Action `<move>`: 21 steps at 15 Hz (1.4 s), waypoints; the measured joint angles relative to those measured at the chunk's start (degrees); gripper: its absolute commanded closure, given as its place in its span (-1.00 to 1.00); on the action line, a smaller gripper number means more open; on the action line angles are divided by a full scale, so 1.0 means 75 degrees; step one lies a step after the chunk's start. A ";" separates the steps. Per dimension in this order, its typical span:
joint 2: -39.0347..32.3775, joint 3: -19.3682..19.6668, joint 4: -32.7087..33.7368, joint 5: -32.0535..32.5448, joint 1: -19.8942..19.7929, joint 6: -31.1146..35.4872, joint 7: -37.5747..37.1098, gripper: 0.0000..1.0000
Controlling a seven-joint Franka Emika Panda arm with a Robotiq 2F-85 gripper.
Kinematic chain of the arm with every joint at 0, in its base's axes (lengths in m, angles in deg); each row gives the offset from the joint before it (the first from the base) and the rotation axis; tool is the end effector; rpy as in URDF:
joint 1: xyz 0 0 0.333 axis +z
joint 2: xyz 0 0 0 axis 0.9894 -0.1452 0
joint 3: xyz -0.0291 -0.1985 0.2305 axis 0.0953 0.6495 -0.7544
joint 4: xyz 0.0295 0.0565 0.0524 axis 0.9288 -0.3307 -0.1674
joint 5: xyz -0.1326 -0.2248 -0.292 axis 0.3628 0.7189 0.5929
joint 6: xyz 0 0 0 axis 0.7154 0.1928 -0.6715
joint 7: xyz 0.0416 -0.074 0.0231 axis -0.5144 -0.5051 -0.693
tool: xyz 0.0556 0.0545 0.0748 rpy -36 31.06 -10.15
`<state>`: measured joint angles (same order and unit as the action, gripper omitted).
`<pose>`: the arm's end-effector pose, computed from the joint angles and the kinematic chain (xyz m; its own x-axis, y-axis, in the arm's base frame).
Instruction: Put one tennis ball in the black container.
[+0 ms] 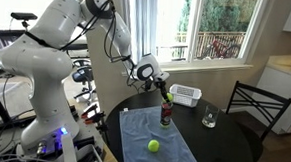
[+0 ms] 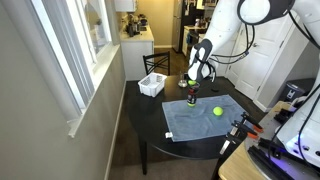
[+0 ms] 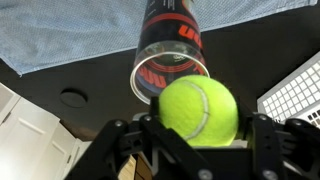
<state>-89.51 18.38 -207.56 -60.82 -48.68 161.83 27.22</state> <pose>0.5763 -0.0348 0.1011 0.6528 -0.6054 0.4554 -0.6945 -0.7184 0.0406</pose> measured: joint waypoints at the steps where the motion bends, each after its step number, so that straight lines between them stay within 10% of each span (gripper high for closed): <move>1: -0.0002 -0.0052 0.0000 0.0002 -0.0035 -0.0009 0.0000 0.13; 2: -0.0002 -0.0106 0.0000 0.0006 -0.0070 -0.0016 0.0000 0.13; 3: -0.0003 -0.0150 -0.0001 0.0007 -0.0095 -0.0029 0.0000 -0.84; 21: 0.0111 -0.0438 -0.0106 0.0058 -0.0306 -0.0164 0.0001 -1.00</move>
<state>-88.68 15.10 -208.35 -60.39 -50.97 160.60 27.22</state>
